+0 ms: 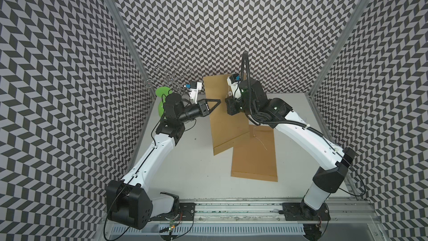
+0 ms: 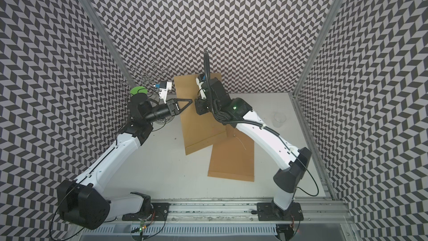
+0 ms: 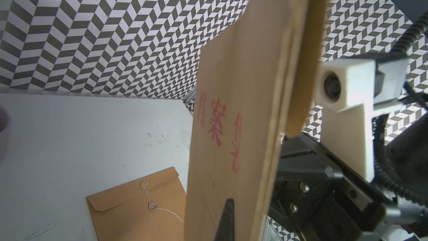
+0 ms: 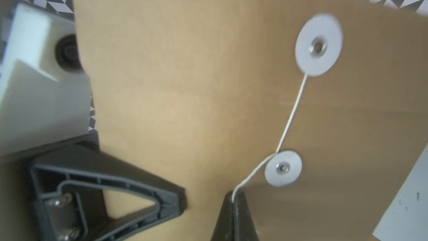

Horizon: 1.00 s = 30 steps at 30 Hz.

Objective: Close the mouth of the file bag
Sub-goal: Close the file bag.

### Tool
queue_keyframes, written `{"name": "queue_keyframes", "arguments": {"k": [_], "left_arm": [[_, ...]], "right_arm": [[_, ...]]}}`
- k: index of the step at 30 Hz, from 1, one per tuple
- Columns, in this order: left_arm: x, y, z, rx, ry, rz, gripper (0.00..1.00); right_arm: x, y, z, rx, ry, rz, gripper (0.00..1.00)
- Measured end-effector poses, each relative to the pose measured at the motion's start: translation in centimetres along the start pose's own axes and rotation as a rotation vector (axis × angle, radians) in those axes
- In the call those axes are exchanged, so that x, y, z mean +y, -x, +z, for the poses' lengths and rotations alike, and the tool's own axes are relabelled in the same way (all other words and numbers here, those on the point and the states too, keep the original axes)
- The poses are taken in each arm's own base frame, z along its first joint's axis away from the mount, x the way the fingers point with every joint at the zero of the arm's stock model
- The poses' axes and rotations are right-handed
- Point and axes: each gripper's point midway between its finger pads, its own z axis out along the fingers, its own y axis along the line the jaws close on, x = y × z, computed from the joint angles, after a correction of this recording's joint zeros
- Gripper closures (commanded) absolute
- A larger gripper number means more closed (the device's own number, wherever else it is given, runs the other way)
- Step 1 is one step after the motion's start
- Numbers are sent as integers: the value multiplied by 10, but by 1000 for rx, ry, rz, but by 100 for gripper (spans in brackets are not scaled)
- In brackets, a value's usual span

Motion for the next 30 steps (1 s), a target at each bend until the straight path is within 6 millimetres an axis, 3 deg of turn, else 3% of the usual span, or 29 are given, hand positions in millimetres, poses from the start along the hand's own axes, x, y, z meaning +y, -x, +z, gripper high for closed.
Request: {"name": "queue_keyframes", "arguments": {"k": [6,15,24,30], "left_arm": [[-8,11,0,-7,-28,24,100],[-16,18,0,-14,-56,49,100],[-21,23,-2,-20,-75,57,100],[-27,29,-4,-31,-87,77,100]], "right_arm": [[-5,-3,1,-14,-2,10,100],[-34,4,6,-47,2,63,98],[-24,8,5,-56,62,76,97],[-25,10,5,-62,87,92,91]]}}
